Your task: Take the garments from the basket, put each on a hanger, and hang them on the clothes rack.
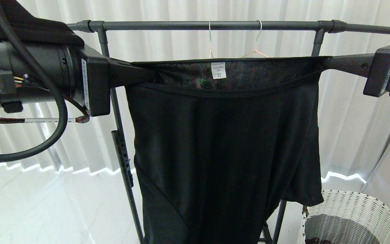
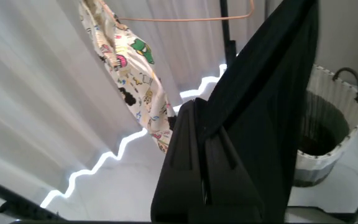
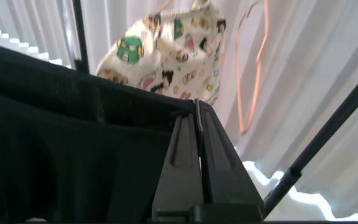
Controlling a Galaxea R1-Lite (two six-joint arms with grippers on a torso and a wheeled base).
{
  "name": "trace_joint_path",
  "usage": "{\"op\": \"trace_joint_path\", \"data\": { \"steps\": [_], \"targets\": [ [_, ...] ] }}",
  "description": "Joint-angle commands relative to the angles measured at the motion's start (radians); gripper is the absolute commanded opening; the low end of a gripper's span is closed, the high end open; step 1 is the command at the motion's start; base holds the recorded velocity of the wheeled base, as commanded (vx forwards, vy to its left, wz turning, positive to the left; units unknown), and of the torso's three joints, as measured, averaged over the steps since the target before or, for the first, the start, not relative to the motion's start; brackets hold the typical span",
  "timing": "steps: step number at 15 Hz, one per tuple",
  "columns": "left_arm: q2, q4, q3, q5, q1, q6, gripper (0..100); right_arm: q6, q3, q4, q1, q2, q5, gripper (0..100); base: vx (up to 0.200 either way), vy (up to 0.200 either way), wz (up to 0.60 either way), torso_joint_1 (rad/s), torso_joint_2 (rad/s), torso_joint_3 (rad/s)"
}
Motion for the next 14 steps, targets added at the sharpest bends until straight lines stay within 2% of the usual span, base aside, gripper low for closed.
{"op": "trace_joint_path", "data": {
  "steps": [1,3,5,6,8,9,12,14],
  "targets": [
    [-0.011,0.000,0.006,0.022,-0.002,0.000,0,-0.021,-0.012,-0.001,-0.001,0.003,0.001,0,0.000,0.000,0.00,0.000,0.00,0.000],
    [-0.014,-0.002,0.010,0.042,-0.003,0.001,0,-0.053,-0.012,0.001,-0.001,-0.003,0.012,0,0.000,0.000,0.00,0.000,0.00,0.000],
    [-0.032,-0.002,0.024,0.042,-0.003,0.035,0,-0.070,-0.011,0.007,-0.001,-0.007,0.013,0,0.000,0.000,0.00,0.000,0.00,0.000],
    [-0.046,-0.002,0.042,0.045,-0.002,0.061,0,-0.071,-0.009,0.018,-0.001,-0.017,0.013,0,0.000,0.000,0.00,0.000,0.00,0.000],
    [-0.058,-0.003,0.059,0.080,-0.002,0.067,0,-0.070,0.004,0.058,-0.003,-0.043,0.013,0,0.000,0.000,0.00,0.000,0.00,0.000],
    [-0.061,-0.009,0.064,0.092,-0.003,0.067,0,-0.070,0.023,0.094,-0.004,-0.076,0.020,0,0.000,0.000,0.00,0.000,0.00,0.000],
    [-0.028,-0.068,0.064,0.094,-0.003,0.069,0,-0.070,0.066,0.248,-0.003,-0.195,0.116,0,0.000,0.000,0.00,0.000,0.00,0.000],
    [0.029,-0.126,0.055,0.094,-0.023,0.067,0,-0.070,0.066,0.295,0.003,-0.235,0.125,0,0.000,0.000,0.00,0.000,0.00,0.000]
  ]
}}
